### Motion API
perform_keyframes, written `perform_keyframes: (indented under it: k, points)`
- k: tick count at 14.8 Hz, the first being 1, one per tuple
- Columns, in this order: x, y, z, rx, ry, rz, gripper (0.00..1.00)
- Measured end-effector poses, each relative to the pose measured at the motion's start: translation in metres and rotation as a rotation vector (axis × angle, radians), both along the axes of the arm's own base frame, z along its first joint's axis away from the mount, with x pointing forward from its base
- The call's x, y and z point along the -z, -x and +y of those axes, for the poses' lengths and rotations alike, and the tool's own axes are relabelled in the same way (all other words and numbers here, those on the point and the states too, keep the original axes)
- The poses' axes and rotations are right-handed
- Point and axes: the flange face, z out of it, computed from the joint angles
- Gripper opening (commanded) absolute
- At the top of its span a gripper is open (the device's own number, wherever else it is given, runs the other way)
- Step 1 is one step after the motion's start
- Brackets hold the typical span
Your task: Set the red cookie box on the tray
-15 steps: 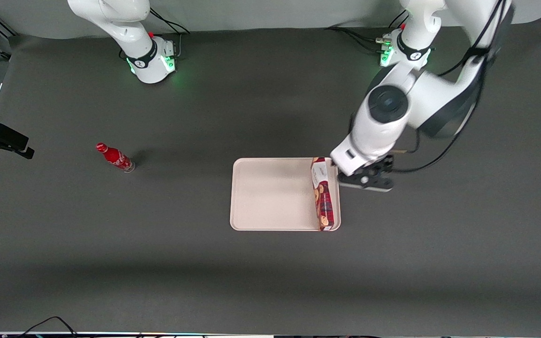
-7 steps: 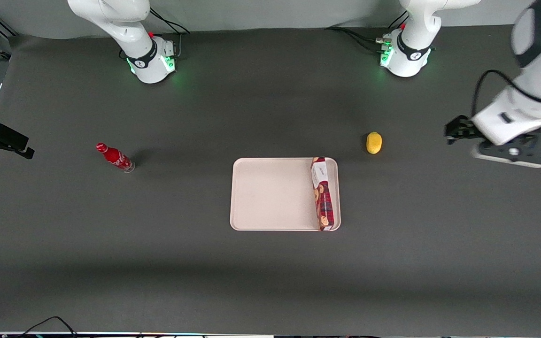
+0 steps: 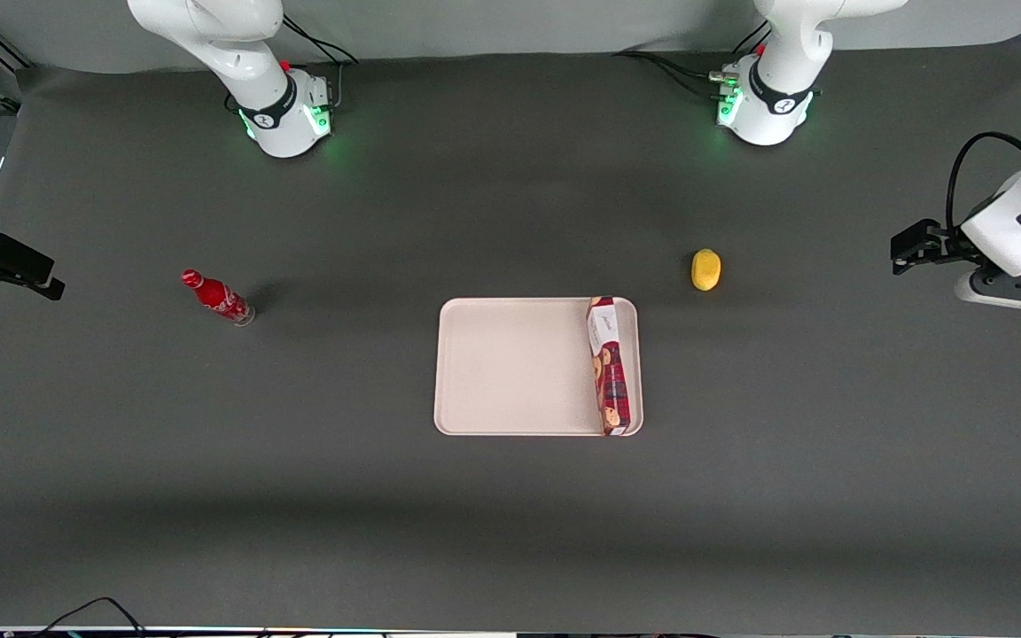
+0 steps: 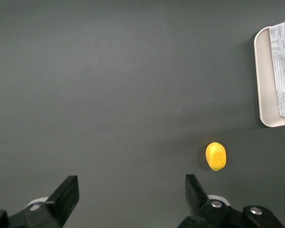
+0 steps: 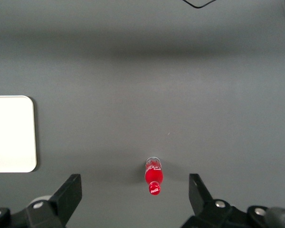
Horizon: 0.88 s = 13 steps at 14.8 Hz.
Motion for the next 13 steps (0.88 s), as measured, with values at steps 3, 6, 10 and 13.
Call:
perform_keyframes:
  k: [3,6,10,13]
  points:
    - [-0.007,0.001,-0.003,-0.008,0.014,-0.009,1.0]
    - [-0.028,0.013,-0.009,-0.027,0.035,-0.003,1.0]
    - [-0.059,0.033,-0.017,-0.06,0.04,-0.036,1.0]
    - [-0.066,0.036,-0.015,-0.064,0.033,-0.05,1.0]
